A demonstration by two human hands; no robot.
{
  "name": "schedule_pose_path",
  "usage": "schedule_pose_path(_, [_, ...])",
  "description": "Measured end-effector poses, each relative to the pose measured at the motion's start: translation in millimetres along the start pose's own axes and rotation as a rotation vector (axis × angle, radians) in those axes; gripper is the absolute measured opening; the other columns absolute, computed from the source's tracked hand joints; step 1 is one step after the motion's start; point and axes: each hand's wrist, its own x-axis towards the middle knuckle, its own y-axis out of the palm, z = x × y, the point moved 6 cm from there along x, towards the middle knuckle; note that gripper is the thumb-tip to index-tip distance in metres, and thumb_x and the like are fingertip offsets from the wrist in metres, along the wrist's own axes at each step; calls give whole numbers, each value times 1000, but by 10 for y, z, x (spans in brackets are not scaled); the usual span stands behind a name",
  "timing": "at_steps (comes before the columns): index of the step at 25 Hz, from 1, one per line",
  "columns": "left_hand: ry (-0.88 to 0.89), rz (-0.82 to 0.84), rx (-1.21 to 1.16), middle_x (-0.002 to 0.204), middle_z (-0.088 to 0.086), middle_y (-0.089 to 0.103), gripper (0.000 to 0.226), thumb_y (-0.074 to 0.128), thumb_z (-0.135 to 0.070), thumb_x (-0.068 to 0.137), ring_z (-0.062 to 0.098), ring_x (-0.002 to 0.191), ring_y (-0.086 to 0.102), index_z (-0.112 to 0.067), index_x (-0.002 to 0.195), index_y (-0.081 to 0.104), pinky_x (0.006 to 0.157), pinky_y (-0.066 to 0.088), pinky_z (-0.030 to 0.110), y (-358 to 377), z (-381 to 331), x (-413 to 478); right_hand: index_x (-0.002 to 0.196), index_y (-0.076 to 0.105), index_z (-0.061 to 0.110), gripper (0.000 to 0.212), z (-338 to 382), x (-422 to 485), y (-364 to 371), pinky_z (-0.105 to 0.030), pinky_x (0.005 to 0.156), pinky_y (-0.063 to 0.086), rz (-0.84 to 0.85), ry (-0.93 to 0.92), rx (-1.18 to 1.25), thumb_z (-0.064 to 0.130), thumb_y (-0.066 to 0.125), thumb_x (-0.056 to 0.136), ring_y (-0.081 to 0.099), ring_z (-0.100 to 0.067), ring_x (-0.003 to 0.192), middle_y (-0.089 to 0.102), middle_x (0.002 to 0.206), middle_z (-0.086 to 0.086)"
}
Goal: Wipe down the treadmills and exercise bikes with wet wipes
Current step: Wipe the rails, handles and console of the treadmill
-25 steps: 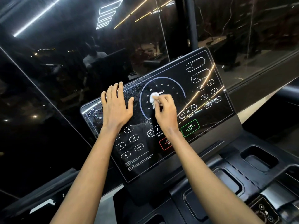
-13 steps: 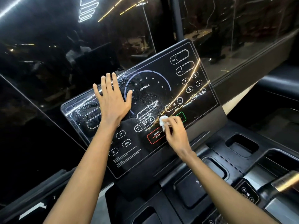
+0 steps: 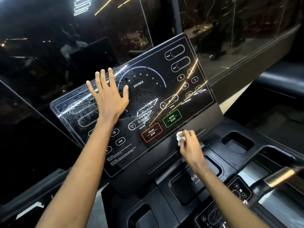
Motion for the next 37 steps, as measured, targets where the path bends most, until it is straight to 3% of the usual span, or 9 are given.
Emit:
schedule_pose_path(7, [-25,-29,17,161,17,27,76,38,-55,99,32,153,16,-12,158,22,121,3,62,-4,-15,-9,103,58,18,5,55,-112,45,-13,81,44,134,-146,-60,15,55,100,55,-5,91,47,107,8])
schedule_pose_path(10, [-18,-22,14,162,16,26,75,38,-55,99,31,153,15,-12,159,21,122,3,61,-18,-27,-23,98,62,15,14,-93,58,-103,-8,84,39,-38,-67,29,2,58,95,53,-7,89,51,103,5])
schedule_pose_path(13, [-14,-12,32,162,15,26,76,37,-56,100,30,154,14,-12,159,20,122,3,60,-26,-11,-22,102,64,12,13,-53,286,-193,-24,89,46,-185,59,91,3,59,94,55,-9,92,52,106,4])
schedule_pose_path(17, [-32,-10,15,162,14,27,76,38,-56,99,29,154,15,-13,159,21,123,3,59,-6,-26,-25,109,64,12,14,460,297,107,-14,90,44,-27,-247,81,7,60,97,53,-4,96,54,112,3])
schedule_pose_path(21, [-5,-24,9,158,11,35,76,42,-61,97,28,150,23,-17,157,26,122,10,54,-42,49,18,102,63,23,12,531,686,-123,-22,85,49,-216,-72,226,13,58,99,56,-2,94,53,108,8])
schedule_pose_path(25, [36,-17,31,150,10,43,78,44,-66,95,28,143,33,-19,155,31,120,16,51,-72,103,92,108,64,17,13,991,825,62,-18,89,46,-87,-308,154,11,57,99,55,-4,97,51,109,8])
schedule_pose_path(29, [50,-26,41,147,9,45,78,44,-67,94,27,141,36,-20,155,31,120,18,50,-68,105,86,107,68,18,15,1084,1295,-143,-27,94,50,-240,-195,260,11,58,98,58,-4,101,55,111,5])
schedule_pose_path(33, [73,-26,55,144,8,46,78,45,-68,94,26,135,40,-20,154,33,115,23,47,-80,137,121,105,66,15,14,1586,1426,-51,-24,93,47,-127,-467,177,7,57,98,57,-9,101,54,108,4])
schedule_pose_path(37, [98,-35,71,141,7,48,79,46,-68,94,26,132,42,-19,153,34,111,25,45,-87,149,137,102,68,16,15,1780,1766,-84,-32,91,51,-214,-426,237,6,57,96,59,-11,101,55,106,8])
